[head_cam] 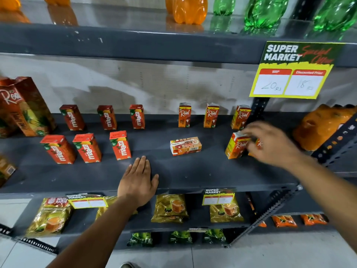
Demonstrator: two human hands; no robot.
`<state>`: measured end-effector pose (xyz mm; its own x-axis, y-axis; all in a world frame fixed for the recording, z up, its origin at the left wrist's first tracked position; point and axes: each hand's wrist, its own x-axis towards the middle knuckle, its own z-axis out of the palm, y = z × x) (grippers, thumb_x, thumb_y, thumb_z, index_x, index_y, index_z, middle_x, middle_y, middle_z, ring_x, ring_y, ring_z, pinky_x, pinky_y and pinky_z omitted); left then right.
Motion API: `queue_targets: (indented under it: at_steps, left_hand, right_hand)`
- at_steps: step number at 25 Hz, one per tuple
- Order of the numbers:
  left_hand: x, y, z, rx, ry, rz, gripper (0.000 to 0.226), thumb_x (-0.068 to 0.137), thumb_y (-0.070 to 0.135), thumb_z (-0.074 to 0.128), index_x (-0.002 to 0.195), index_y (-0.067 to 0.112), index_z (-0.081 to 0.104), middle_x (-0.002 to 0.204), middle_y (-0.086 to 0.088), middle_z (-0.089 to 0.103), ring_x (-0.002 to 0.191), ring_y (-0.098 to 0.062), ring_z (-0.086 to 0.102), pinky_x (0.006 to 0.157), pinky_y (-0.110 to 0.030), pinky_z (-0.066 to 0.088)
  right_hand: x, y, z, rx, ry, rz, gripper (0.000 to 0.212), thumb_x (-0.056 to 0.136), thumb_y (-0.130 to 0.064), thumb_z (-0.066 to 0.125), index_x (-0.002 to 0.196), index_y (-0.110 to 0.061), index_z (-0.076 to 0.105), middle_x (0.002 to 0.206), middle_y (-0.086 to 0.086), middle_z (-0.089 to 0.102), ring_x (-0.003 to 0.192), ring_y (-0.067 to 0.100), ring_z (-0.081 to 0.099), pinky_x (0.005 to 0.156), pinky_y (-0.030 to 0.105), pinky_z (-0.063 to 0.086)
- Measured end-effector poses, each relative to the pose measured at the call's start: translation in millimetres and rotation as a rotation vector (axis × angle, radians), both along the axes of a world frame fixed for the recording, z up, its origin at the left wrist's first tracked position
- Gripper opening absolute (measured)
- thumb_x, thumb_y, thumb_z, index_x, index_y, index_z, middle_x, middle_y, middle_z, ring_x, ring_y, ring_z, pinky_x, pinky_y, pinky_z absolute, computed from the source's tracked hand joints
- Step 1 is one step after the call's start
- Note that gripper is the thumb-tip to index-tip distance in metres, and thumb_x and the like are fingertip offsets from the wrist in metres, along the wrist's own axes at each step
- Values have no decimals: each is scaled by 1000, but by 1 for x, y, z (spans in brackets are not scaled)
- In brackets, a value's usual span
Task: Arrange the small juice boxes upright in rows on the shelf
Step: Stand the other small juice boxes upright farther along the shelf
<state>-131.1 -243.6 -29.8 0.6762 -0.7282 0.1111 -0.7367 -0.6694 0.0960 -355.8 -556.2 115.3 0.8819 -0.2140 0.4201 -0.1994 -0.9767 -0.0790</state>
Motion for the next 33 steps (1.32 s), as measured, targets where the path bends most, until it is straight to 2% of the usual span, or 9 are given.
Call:
queue_targets:
  at_steps: [3, 7, 10, 13, 17, 22, 25, 29, 33]
  left_hand:
    - [-1, 1, 2, 14, 3, -6, 72, 94, 53, 13, 149, 6, 16, 160, -10, 12, 146, -21, 5, 116, -34, 2]
    - [-1, 4, 5, 6, 14, -19, 73, 94, 54, 12, 149, 6, 15, 160, -10, 11, 146, -21, 4, 116, -33, 0]
    - [-2, 5, 6, -8, 6, -30, 72, 95, 53, 15, 149, 6, 16, 159, -11, 13, 146, -22, 6, 115, -33, 0]
    - [-1, 6, 6, -16, -3, -35, 72, 94, 53, 15, 149, 6, 17, 159, -11, 13, 146, -22, 6, 116, -34, 1]
    - [0, 4, 3, -32, -18, -29, 73, 93, 53, 13, 148, 5, 19, 159, -12, 14, 146, -23, 6, 117, -35, 2]
    - [-1, 3, 1, -21, -27, -21, 75, 92, 53, 10, 147, 4, 22, 159, -12, 15, 146, -22, 7, 116, -34, 2]
    - [-1, 4, 0, -29, -22, -21, 76, 91, 53, 8, 147, 4, 24, 158, -12, 17, 146, -23, 9, 116, -35, 4]
    - [0, 3, -1, -39, -17, -16, 77, 90, 54, 9, 146, 3, 24, 158, -13, 19, 146, -24, 11, 117, -36, 5]
    - [-1, 3, -2, -26, -23, -13, 80, 88, 54, 6, 146, 3, 24, 158, -13, 18, 146, -23, 10, 117, -35, 4]
  right_hand:
    - [59, 58, -33, 71, 280, 106, 47, 87, -32, 51, 133, -35, 42, 138, -4, 48, 121, 18, 48, 96, 30, 37]
    - [141, 79, -62, 155, 475, 46, 77, 85, -12, 61, 149, -21, 19, 157, 6, 25, 142, 26, 25, 112, 40, 24]
    - [168, 80, -73, 91, 514, 29, 79, 81, -11, 68, 148, -15, 24, 152, 13, 35, 137, 31, 34, 110, 40, 28]
    - [168, 80, -82, 126, 326, -36, 68, 77, -11, 71, 138, -14, 41, 132, 11, 51, 119, 31, 51, 94, 38, 42]
    - [141, 95, -99, 590, -348, -328, 52, 72, -19, 76, 115, -17, 48, 113, 5, 49, 95, 14, 50, 76, 19, 41]
    - [130, 105, -115, 879, -649, -557, 68, 64, -22, 84, 116, -13, 42, 120, 11, 46, 103, 25, 54, 78, 29, 44]
    - [129, 105, -114, 880, -577, -537, 76, 63, -28, 85, 121, -11, 39, 124, 12, 43, 110, 27, 50, 82, 31, 44]
    - [122, 98, -83, 688, -477, -536, 93, 59, -67, 70, 130, -15, 40, 129, 13, 45, 116, 27, 46, 90, 38, 43]
    - [127, 68, -25, 419, 168, -422, 62, 71, -49, 71, 124, -19, 57, 124, 9, 62, 109, 28, 58, 77, 34, 47]
